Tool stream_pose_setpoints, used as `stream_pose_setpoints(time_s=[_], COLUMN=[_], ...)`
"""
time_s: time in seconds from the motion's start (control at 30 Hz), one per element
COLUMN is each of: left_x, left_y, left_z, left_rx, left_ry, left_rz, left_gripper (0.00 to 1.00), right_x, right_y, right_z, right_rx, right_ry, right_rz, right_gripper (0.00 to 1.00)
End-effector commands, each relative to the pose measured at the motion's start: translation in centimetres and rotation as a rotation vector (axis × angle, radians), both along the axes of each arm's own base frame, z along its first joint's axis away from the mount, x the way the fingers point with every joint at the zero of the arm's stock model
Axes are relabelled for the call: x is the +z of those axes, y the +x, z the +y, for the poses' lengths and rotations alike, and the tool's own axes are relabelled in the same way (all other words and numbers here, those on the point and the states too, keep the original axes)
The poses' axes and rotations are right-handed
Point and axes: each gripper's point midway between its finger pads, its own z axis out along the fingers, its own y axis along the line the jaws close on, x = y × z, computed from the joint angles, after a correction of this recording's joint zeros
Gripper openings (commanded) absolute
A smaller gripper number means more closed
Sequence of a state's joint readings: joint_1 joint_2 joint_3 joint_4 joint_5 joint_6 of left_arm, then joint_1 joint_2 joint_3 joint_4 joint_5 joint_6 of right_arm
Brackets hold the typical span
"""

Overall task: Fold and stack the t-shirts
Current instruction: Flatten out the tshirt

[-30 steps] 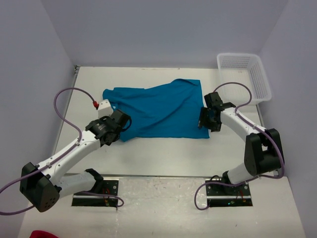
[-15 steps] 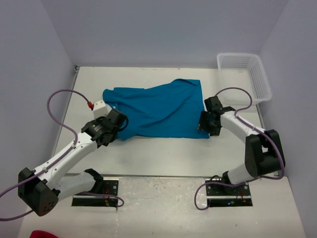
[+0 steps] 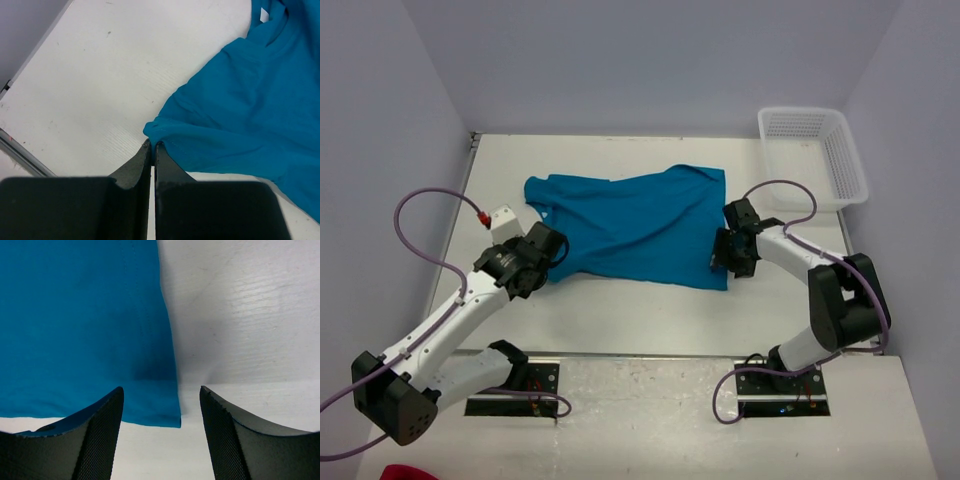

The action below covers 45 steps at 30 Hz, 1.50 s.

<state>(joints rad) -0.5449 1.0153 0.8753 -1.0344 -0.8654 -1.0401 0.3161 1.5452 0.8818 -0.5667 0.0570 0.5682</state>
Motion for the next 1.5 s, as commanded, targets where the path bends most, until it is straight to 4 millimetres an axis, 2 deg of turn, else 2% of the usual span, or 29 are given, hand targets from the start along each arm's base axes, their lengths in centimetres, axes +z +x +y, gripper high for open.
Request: stream_pose_setpoints(time_s=[0.0,0.33,0.77,0.9,0.93,0.97,1.07,1.47], left_x=[2.3,1.9,1.4,1.1,1.1,1.0,0.9,0.4], left_y=[0.5,1.1,1.3,1.3,1.3,1.3,1.3,1.1], left_z=[1.0,0.6,0.2,0.1,0.1,0.0,0.0,0.2], left_rx=[0.056,0.044,0.020,0.014,0.014,0.011,0.010,0.009], left_ry=[0.011,0.017,0.006,0.006,0.007,0.006,0.006,0.015], left_rz=[-0.079,-0.066,-0.056,-0.049,-0.047,-0.044,-0.042,-0.028], left_gripper=[0.00,0.00,0.00,0.00,0.00,0.00,0.00,0.00], right_x=[0.1,-0.9,-1.3,-1.4,-1.3,-1.3,-1.1,-0.2], right_y=[0.4,-2.4,-4.8,-5.0,-4.9,-4.9,-4.7,-4.1], right_z=[1.2,3.7,4.0,4.0,4.1,4.1,4.3,3.5], right_rx=[-0.002,0.036,0.044,0.044,0.043,0.045,0.045,0.026], right_ry=[0.031,0.032,0.010,0.011,0.014,0.014,0.024,-0.018], right_rz=[-0.017,0.006,0.027,0.027,0.026,0.028,0.017,-0.022], right_gripper=[0.63,0.63,0.62,0.54,0.51,0.44,0.35,0.32])
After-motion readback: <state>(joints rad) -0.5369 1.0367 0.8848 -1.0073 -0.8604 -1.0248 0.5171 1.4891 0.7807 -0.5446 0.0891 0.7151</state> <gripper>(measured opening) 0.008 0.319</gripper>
